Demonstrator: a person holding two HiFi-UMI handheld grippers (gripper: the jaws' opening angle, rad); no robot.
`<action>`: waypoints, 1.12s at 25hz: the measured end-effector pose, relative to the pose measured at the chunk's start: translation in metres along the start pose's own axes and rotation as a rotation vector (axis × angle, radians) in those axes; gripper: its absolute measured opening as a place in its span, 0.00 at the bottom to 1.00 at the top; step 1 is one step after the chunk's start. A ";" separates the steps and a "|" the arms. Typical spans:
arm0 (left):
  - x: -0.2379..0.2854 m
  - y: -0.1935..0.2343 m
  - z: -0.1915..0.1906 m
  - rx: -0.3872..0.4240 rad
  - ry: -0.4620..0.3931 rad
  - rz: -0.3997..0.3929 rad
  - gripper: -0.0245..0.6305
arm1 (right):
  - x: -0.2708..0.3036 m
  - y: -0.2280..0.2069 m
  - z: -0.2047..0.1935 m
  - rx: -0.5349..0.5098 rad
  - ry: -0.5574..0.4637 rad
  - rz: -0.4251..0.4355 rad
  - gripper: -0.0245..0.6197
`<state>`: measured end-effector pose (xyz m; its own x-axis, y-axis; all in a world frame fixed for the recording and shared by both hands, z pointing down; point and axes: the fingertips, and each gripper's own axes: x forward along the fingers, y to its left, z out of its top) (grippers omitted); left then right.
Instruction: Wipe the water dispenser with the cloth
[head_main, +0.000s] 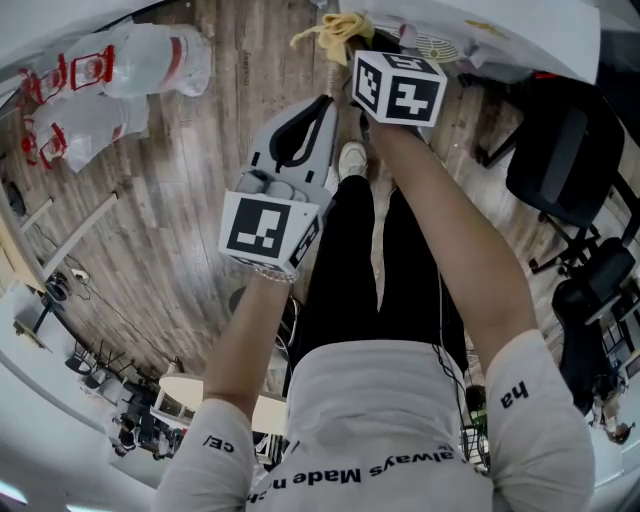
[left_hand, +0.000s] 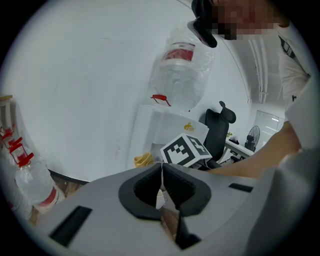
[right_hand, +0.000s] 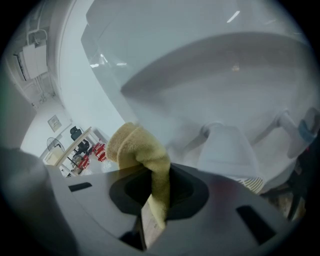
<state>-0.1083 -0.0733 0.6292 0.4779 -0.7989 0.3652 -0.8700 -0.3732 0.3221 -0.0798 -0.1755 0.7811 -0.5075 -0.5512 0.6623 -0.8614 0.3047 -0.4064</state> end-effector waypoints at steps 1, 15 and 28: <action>0.000 0.002 -0.001 -0.002 0.002 0.002 0.08 | 0.002 -0.001 -0.002 -0.004 0.003 -0.002 0.13; 0.008 0.016 -0.013 -0.023 0.025 0.015 0.08 | 0.026 -0.014 -0.022 -0.085 0.027 -0.034 0.13; 0.013 0.028 -0.032 -0.043 0.038 0.020 0.08 | 0.045 -0.027 -0.039 -0.112 0.030 -0.058 0.13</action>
<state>-0.1223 -0.0790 0.6703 0.4656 -0.7872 0.4044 -0.8737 -0.3361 0.3516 -0.0807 -0.1785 0.8462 -0.4557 -0.5475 0.7018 -0.8855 0.3590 -0.2950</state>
